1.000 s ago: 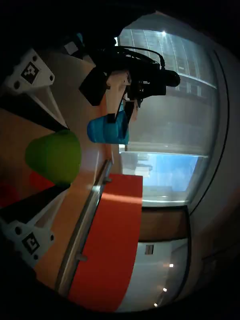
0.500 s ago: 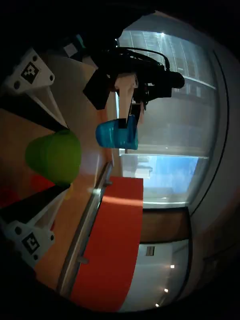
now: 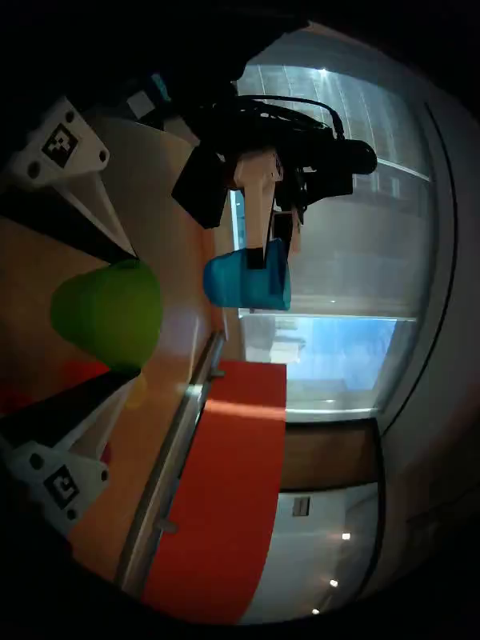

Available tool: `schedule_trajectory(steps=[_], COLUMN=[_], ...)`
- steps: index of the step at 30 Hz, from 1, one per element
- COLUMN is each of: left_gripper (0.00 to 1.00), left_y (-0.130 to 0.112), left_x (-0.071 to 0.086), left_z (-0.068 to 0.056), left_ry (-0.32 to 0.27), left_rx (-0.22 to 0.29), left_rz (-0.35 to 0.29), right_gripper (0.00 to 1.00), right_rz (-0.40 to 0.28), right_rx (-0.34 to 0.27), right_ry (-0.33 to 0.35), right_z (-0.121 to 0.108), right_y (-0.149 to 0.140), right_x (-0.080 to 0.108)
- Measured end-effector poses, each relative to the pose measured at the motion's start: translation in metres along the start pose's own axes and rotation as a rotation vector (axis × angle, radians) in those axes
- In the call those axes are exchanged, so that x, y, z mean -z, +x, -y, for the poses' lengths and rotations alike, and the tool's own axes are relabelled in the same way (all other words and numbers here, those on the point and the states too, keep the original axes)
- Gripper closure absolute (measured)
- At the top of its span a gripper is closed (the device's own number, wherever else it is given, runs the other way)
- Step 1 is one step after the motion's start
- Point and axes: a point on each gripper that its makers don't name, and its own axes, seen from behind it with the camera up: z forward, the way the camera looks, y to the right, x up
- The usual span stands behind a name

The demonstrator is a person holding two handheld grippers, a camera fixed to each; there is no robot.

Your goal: Pour water

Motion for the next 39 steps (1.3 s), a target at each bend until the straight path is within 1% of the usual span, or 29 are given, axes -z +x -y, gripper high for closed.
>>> schedule_trajectory(steps=[9,18,24,34,39], left_gripper=[0.14,0.14,0.14,0.14,0.14], left_y=[0.01,0.016,0.016,0.013,0.013], left_x=[0.0,-0.003,-0.006,-0.009,-0.01], left_z=[-0.001,0.0,-0.002,0.005,0.003], left_ry=[0.008,0.031,0.033,0.052,0.05], left_rx=[-0.041,-0.117,-0.159,-0.225,-0.253], left_rz=[-0.011,-0.006,-0.001,0.024,0.028], right_gripper=[0.06,0.06,0.06,0.06,0.06], right_rz=[-0.001,0.002,0.008,0.015,0.022], right_rx=[0.005,0.004,0.01,0.02,0.03], right_ry=[0.023,0.036,0.047,0.066,0.076], right_z=[0.01,0.015,0.019,0.025,0.028], right_y=[0.002,-0.002,-0.003,-0.003,-0.004], right_x=[-0.004,-0.006,-0.008,-0.01,-0.011])
